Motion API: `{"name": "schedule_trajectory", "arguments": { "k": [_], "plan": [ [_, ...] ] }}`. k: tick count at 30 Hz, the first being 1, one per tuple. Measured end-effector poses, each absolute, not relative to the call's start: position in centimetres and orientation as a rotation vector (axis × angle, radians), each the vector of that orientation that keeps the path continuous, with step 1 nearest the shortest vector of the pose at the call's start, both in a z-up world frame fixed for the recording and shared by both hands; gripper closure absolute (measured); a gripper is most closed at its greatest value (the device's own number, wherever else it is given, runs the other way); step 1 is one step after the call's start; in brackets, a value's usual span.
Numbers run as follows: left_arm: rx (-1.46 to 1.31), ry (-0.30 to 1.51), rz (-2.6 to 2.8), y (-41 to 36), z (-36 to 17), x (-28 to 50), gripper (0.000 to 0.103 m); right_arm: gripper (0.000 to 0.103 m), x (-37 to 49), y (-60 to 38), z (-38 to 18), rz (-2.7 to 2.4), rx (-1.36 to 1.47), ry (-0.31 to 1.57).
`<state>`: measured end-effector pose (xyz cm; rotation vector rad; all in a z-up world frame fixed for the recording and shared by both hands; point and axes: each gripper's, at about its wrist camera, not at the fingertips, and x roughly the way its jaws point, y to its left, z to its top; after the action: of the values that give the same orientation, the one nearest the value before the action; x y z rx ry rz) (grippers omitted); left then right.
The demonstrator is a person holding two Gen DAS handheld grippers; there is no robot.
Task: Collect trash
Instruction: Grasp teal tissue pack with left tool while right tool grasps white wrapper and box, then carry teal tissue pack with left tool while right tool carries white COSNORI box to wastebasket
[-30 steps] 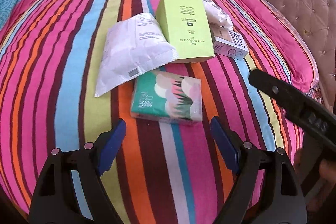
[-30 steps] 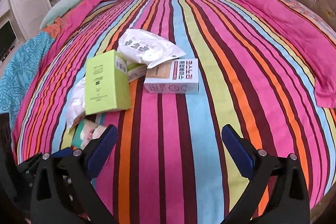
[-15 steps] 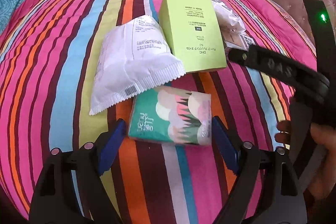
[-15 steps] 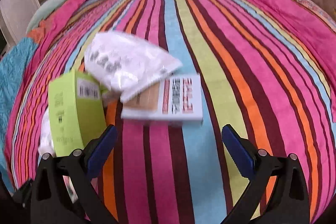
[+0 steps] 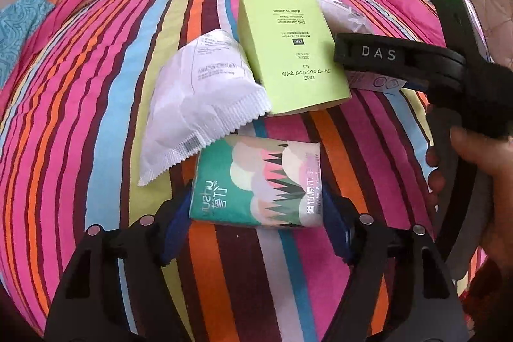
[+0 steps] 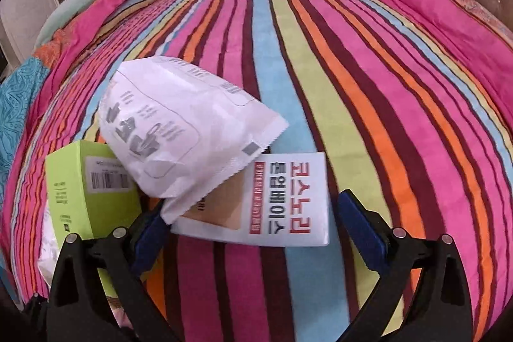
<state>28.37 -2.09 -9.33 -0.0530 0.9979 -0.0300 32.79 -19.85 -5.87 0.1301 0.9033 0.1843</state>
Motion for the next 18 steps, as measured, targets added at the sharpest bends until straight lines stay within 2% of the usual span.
{"name": "schedule_trajectory", "arguments": {
  "k": [2,8,18],
  "plan": [
    [-0.056,0.994,-0.026,-2.1,-9.3,28.3,0.033,0.024,32.6,-19.8,-5.7,0.202,0.122,0.904],
    [-0.110,0.995,-0.046,-1.1,-8.9,27.3,0.033,0.024,30.3,-19.4,-5.7,0.235,0.063,0.916],
    [-0.160,0.985,-0.054,0.7,-7.9,22.8,0.033,0.024,21.6,-21.8,-5.4,0.266,0.109,0.918]
  ]
}}
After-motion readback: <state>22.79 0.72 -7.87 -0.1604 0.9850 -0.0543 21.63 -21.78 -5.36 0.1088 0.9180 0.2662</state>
